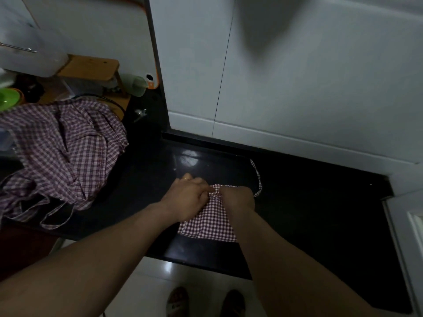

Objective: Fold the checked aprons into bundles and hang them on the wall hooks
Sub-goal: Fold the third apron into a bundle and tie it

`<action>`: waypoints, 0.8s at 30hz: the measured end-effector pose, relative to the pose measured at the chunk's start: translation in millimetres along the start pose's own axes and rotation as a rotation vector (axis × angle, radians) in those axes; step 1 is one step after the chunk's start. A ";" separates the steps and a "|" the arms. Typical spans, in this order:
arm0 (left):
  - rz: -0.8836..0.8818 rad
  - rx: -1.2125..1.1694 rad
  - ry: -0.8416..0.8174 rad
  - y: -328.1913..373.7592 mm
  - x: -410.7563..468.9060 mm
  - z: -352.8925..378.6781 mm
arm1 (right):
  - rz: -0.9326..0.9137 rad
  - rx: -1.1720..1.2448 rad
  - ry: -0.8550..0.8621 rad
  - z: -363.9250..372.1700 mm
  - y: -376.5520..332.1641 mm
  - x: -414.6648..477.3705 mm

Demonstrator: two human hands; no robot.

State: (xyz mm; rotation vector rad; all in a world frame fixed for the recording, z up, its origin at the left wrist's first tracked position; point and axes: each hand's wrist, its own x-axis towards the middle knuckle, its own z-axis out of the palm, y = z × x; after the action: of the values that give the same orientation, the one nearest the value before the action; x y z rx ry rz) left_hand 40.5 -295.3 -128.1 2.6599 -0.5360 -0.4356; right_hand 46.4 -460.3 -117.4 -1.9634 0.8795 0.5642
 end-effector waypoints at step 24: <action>-0.074 -0.208 -0.028 8.8 -4.8 -0.9 | -0.547 0.034 -0.092 -14.2 39.9 -17.8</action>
State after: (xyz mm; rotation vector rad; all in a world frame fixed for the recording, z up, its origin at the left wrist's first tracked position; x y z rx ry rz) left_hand 34.0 -300.5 -122.4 2.4823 -0.3787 -0.5214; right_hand 5.1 -480.4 -119.7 -2.0147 0.2670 0.3097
